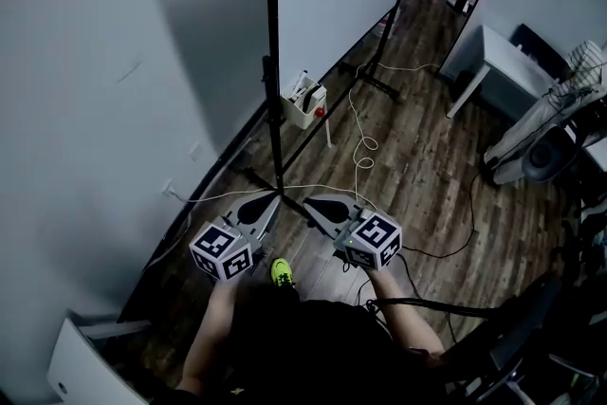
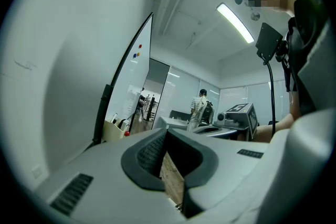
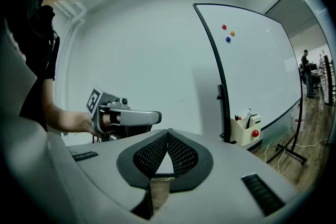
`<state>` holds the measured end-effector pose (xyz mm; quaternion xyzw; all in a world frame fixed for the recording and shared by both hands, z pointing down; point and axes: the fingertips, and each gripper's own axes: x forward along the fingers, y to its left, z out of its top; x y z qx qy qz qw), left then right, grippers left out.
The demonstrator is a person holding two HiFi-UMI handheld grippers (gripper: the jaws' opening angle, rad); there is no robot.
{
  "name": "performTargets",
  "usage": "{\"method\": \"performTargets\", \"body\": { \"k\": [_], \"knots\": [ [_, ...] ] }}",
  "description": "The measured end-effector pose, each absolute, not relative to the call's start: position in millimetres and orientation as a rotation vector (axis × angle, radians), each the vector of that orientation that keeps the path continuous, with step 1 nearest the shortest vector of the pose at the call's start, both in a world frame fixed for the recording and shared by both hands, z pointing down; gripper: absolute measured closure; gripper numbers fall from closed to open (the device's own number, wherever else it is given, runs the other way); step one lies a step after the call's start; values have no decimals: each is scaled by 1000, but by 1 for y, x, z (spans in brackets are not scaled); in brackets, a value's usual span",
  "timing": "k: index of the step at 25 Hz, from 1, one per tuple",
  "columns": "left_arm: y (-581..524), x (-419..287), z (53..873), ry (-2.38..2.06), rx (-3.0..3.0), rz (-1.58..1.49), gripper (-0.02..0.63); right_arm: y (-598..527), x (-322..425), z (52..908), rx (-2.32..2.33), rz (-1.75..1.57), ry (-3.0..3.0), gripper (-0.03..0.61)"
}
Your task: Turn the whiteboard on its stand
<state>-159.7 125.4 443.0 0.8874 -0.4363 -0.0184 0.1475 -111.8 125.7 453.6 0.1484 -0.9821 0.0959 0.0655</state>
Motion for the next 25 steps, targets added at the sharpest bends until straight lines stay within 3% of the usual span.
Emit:
{"method": "performTargets", "body": {
  "k": [25],
  "knots": [
    [4, -218, 426, -1208, 2665, -28, 620, 19, -164, 449, 632, 241, -2932, 558]
  ]
}}
